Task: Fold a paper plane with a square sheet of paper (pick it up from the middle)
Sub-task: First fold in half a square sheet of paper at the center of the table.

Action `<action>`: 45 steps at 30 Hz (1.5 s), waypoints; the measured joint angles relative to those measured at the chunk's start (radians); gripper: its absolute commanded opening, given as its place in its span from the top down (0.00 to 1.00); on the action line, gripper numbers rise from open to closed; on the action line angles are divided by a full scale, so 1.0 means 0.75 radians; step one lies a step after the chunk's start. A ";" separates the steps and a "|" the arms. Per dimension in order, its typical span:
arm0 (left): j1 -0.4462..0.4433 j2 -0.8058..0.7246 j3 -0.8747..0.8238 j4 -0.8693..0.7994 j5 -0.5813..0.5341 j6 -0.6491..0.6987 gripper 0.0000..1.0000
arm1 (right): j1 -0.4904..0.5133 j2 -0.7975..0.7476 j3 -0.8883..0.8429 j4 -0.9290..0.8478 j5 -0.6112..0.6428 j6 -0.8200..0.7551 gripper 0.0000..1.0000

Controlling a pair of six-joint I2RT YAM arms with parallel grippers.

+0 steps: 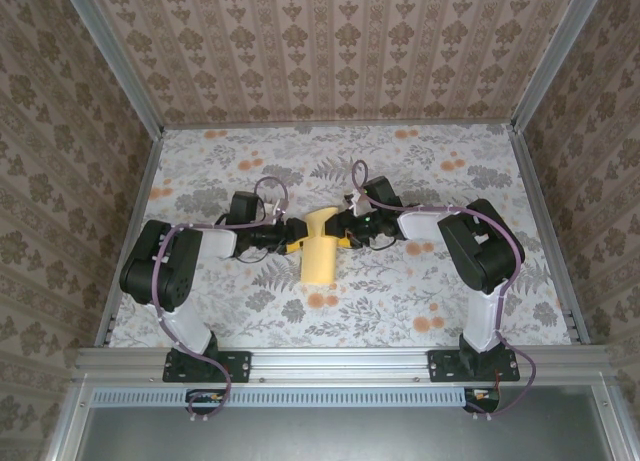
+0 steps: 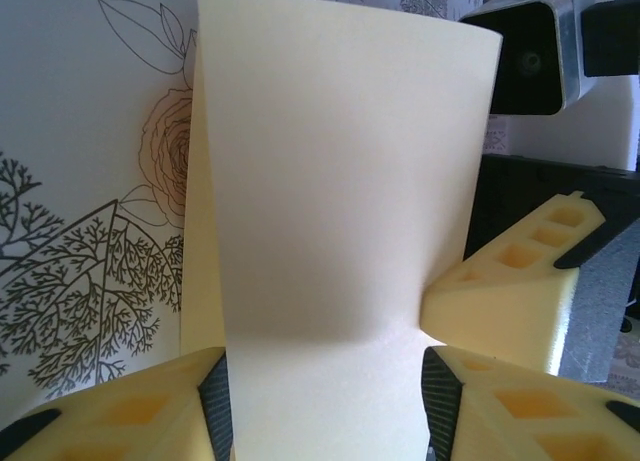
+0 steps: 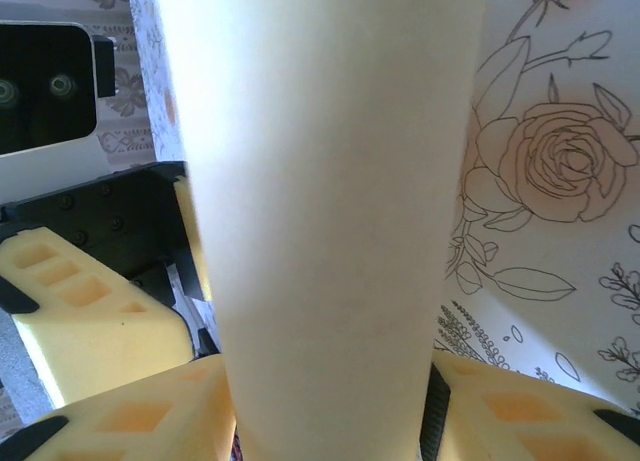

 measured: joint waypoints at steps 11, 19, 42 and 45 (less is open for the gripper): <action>0.000 -0.001 -0.016 0.012 0.009 -0.006 0.69 | -0.001 0.011 0.031 -0.120 0.007 -0.070 0.49; -0.001 -0.001 -0.017 0.018 0.016 -0.007 0.93 | -0.001 0.026 0.071 -0.171 0.012 -0.100 0.48; -0.275 -0.148 -0.114 0.114 -0.569 -0.329 1.00 | 0.005 -0.355 -0.021 -0.521 0.559 -0.158 0.13; -0.292 -0.138 -0.112 0.139 -0.579 -0.347 1.00 | 0.011 -0.355 -0.026 -0.569 0.617 -0.163 0.13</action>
